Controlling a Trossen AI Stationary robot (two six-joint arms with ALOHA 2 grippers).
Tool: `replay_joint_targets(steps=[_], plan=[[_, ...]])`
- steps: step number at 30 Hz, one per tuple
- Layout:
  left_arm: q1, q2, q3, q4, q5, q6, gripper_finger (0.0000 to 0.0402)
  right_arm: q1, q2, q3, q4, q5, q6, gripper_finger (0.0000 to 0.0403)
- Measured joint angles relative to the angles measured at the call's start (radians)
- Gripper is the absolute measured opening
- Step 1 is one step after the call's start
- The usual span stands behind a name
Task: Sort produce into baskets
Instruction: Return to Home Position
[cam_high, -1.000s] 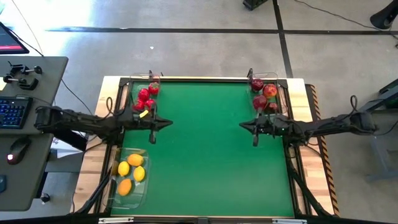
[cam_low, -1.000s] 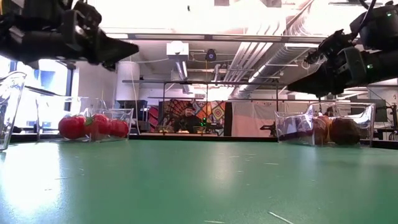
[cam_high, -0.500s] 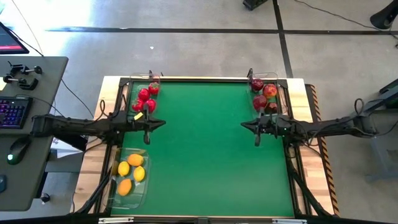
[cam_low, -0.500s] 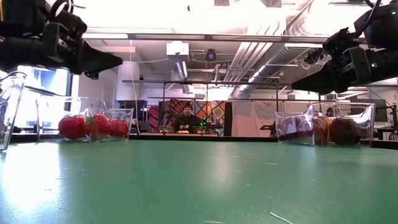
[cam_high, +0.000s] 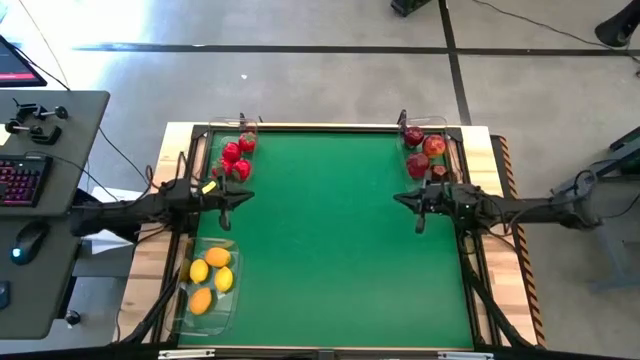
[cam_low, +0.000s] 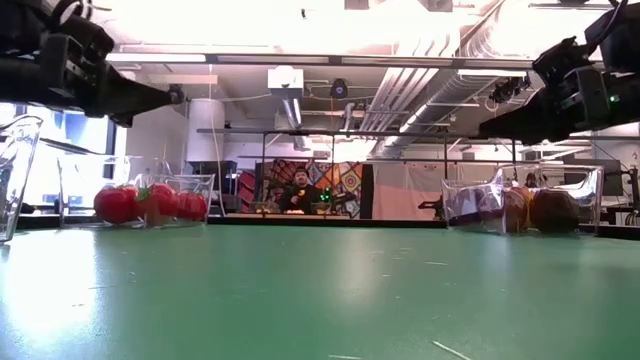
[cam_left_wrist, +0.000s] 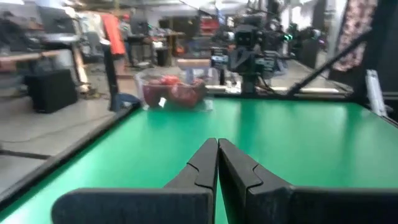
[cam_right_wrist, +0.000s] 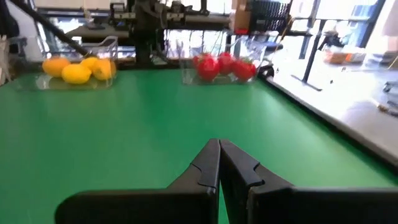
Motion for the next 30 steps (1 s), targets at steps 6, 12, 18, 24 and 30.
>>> replay_joint_targets(steps=[6, 12, 18, 24, 30], plan=[[0.000, -0.070, 0.006, -0.029, -0.046, 0.042, 0.0000, -0.024, -0.106, 0.000, 0.009, -0.005, -0.052, 0.0000], [0.002, -0.075, 0.005, -0.024, -0.061, 0.061, 0.0000, -0.088, -0.148, 0.000, 0.040, -0.072, -0.074, 0.0000], [0.002, -0.074, 0.005, -0.024, -0.073, 0.073, 0.0000, -0.165, -0.148, 0.000, 0.072, -0.146, -0.081, 0.0000], [0.014, -0.074, 0.005, -0.020, -0.082, 0.060, 0.0000, -0.218, -0.206, 0.000, 0.116, -0.225, -0.105, 0.0000], [0.015, -0.074, 0.005, -0.021, -0.081, 0.069, 0.0000, -0.221, -0.348, 0.000, -0.059, -0.130, -0.095, 0.0000]])
